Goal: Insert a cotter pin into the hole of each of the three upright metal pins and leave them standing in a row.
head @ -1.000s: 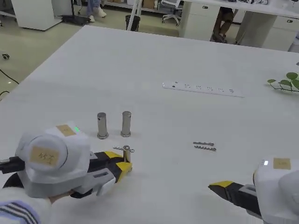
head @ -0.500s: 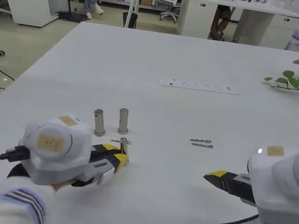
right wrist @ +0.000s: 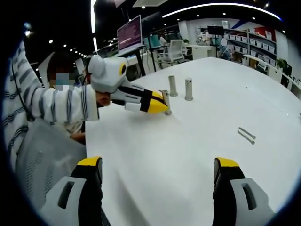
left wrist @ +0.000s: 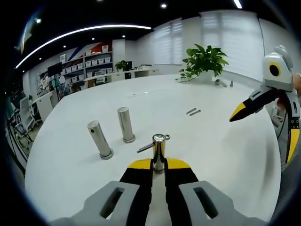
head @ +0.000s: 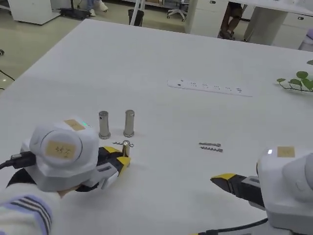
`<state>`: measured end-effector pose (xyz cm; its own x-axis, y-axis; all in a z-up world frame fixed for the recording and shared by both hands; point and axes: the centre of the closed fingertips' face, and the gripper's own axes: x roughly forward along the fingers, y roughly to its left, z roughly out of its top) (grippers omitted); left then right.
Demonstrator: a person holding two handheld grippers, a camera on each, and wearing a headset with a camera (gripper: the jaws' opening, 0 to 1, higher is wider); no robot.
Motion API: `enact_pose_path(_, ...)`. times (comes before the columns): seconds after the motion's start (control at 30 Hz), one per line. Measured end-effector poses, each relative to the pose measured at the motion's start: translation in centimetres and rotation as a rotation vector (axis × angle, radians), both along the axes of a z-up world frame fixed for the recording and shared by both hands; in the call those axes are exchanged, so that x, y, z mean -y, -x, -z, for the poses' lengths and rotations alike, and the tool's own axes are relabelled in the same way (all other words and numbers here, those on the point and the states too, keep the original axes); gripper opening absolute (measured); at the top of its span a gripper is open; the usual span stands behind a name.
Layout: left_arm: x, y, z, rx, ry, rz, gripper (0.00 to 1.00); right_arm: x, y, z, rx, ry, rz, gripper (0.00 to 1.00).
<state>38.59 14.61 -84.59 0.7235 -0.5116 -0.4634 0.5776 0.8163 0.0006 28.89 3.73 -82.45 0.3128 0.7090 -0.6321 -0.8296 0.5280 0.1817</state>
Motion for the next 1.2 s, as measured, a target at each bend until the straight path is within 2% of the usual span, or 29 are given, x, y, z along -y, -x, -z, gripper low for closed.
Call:
enact_pose_path(0.03, -0.1, 0.1, -0.3, 0.013, -0.002, 0.001, 0.07, 0.0, 0.0, 0.0, 0.000, 0.000, -0.001, 1.00)
enact_pose_path(0.07, -0.3, 0.4, -0.4, 0.003, 0.008, -0.007, 0.07, 0.0, 0.0, 0.0, 0.002, 0.002, -0.001, 0.99)
enact_pose_path(0.2, -0.1, 0.2, -0.4, 0.011, 0.006, -0.017, 0.07, 0.1, 0.0, -0.1, 0.003, 0.003, 0.002, 0.99)
enact_pose_path(0.27, -0.2, 0.0, -0.3, 0.005, 0.013, -0.030, 0.07, 0.2, 0.0, -0.1, 0.005, 0.004, 0.003, 0.99)
enact_pose_path(0.43, -0.2, 0.0, -0.3, 0.018, -0.001, -0.039, 0.07, 0.4, -0.1, 0.1, 0.005, 0.021, -0.006, 0.99)
enact_pose_path(0.57, -0.5, -0.1, -0.2, 0.003, 0.006, -0.052, 0.07, 0.4, -0.2, -0.1, 0.008, 0.021, -0.010, 0.99)
enact_pose_path(0.73, -1.5, 0.5, 0.5, -0.037, -0.030, -0.046, 0.11, 0.5, -0.3, -0.2, 0.008, 0.022, -0.013, 0.99)
enact_pose_path(0.9, -2.6, 1.1, 0.7, -0.039, -0.052, -0.029, 0.25, 0.4, 0.0, -0.1, 0.003, 0.026, -0.020, 0.99)
enact_pose_path(1.2, -4.4, 1.3, 0.7, -0.049, -0.060, -0.047, 0.25, 0.2, 0.3, 0.1, 0.001, 0.026, -0.029, 0.99)
